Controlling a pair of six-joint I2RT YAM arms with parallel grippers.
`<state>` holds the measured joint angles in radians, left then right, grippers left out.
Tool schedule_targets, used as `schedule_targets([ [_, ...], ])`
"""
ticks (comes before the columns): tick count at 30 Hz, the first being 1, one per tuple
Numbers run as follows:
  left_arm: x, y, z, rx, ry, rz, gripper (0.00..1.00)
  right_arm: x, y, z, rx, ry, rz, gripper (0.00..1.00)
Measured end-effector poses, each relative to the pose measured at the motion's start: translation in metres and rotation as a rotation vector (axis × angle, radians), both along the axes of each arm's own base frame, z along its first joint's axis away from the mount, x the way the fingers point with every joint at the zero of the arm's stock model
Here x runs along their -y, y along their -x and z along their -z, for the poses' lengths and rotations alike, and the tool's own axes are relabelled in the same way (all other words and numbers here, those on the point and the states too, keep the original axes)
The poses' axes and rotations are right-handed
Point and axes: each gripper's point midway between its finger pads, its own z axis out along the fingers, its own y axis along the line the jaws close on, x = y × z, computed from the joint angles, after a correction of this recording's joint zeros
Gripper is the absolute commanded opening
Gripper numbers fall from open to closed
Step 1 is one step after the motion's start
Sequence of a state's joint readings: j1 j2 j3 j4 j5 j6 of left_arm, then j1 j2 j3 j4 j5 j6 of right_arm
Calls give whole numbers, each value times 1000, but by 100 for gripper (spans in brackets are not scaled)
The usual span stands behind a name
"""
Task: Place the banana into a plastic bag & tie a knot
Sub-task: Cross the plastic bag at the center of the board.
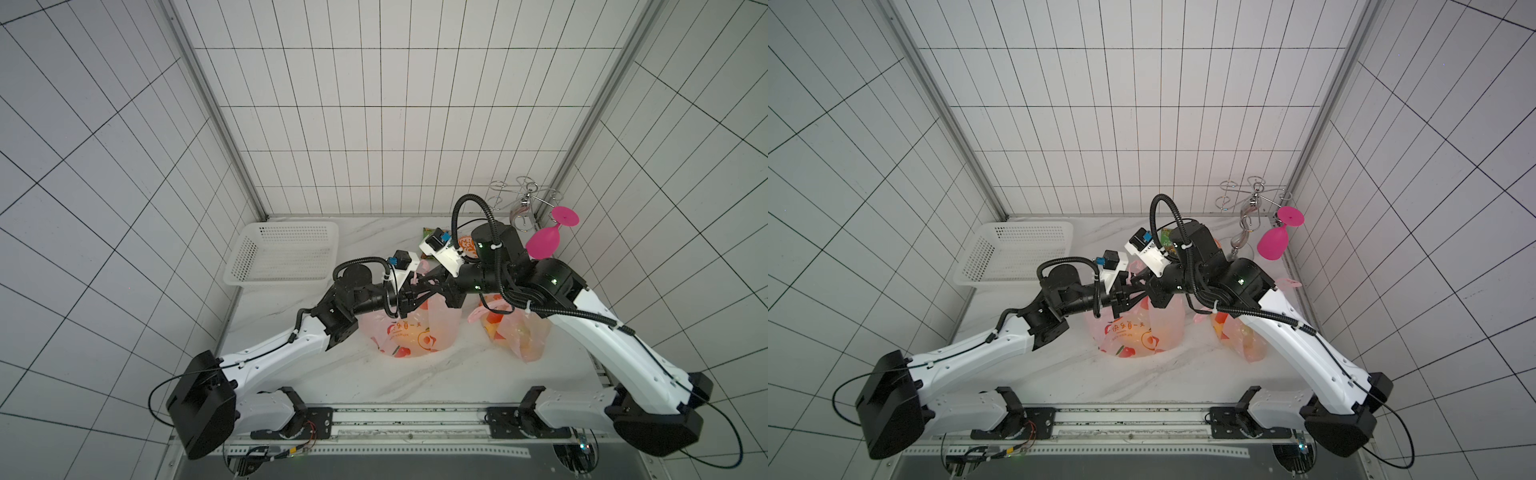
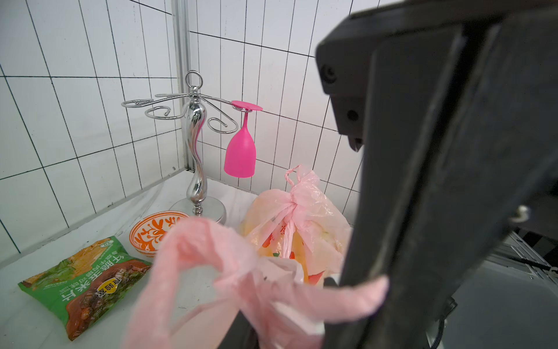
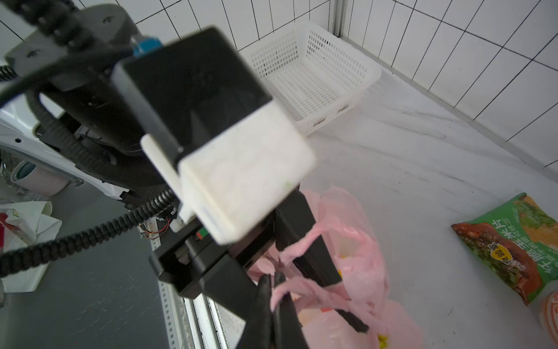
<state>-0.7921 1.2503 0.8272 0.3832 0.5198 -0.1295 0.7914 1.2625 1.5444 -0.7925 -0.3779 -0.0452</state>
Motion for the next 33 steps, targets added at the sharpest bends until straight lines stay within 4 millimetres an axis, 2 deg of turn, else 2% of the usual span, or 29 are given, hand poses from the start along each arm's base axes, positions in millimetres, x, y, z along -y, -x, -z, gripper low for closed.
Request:
schedule_targets([
  [8,1,-6,-4,25,21,-31,28,-7,-5,-3,1,-48,15,0],
  [16,0,-15,1,13,29,-91,31,-8,-6,0,-6,-64,25,0],
  [20,-9,-23,6,10,33,-161,31,-6,-4,4,-19,-61,29,0],
  [25,-14,-27,4,20,42,-202,30,-4,-3,3,-22,-66,35,0],
  [33,-24,-22,-4,76,54,-222,22,9,-11,4,-23,-52,116,0],
])
